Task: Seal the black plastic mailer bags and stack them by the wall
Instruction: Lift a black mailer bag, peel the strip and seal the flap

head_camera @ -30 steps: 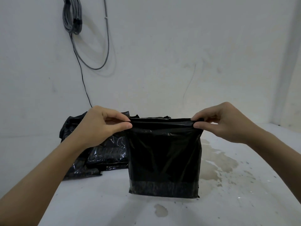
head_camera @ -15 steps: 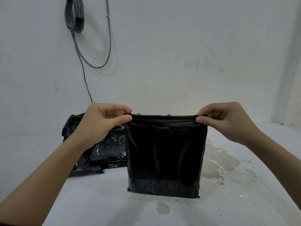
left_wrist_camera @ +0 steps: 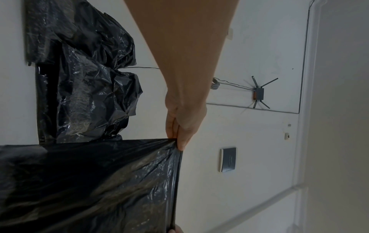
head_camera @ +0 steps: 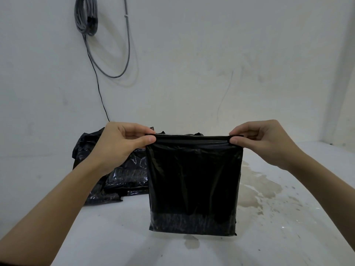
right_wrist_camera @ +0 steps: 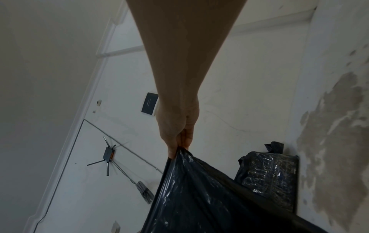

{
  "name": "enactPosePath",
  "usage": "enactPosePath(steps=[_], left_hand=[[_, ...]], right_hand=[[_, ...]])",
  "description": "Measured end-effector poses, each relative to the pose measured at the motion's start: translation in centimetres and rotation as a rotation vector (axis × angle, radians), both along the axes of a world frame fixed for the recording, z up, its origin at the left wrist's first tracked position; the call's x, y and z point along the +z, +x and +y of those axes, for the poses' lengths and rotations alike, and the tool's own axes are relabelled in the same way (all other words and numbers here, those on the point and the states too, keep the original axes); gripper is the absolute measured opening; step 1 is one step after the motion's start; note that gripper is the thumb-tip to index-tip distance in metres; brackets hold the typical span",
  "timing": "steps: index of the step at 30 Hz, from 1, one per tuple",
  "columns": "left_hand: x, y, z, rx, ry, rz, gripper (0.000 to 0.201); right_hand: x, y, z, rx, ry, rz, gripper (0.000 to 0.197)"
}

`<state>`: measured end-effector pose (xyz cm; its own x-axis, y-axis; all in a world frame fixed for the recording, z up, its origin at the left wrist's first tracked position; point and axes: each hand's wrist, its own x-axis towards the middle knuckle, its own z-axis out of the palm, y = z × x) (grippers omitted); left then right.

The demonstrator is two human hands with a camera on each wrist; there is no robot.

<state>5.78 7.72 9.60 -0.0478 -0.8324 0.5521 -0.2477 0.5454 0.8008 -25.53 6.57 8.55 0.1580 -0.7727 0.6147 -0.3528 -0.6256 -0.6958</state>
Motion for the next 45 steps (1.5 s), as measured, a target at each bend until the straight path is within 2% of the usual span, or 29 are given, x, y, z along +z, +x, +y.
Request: enactPosePath(steps=[7,11,22,26,45], left_hand=[[-1.1,-0.2,-0.6,-0.001,0.067,-0.041,0.017],[-1.6,-0.4,-0.7,-0.094,0.117,-0.093,0.025],[-1.8,-0.6,-0.9,-0.153,0.188,0.126,0.014],[-2.9,-0.9,-1.4,-0.146,0.231,0.134,0.015],[-3.6,-0.8,-2.8,-0.093,0.245,0.112,0.014]], right_hand=[[-0.9,0.1,-0.4,0.042,0.068,0.002,0.011],[-1.4,0.1,-0.5,0.072,0.113,-0.021,0.010],[-1.8,-0.3,-0.4,0.226,0.230,-0.190,0.011],[-3.1,-0.3,-0.9,0.206,0.258,-0.116,0.012],[-3.9,0.0,-2.1,0.144,0.270,-0.132,0.018]])
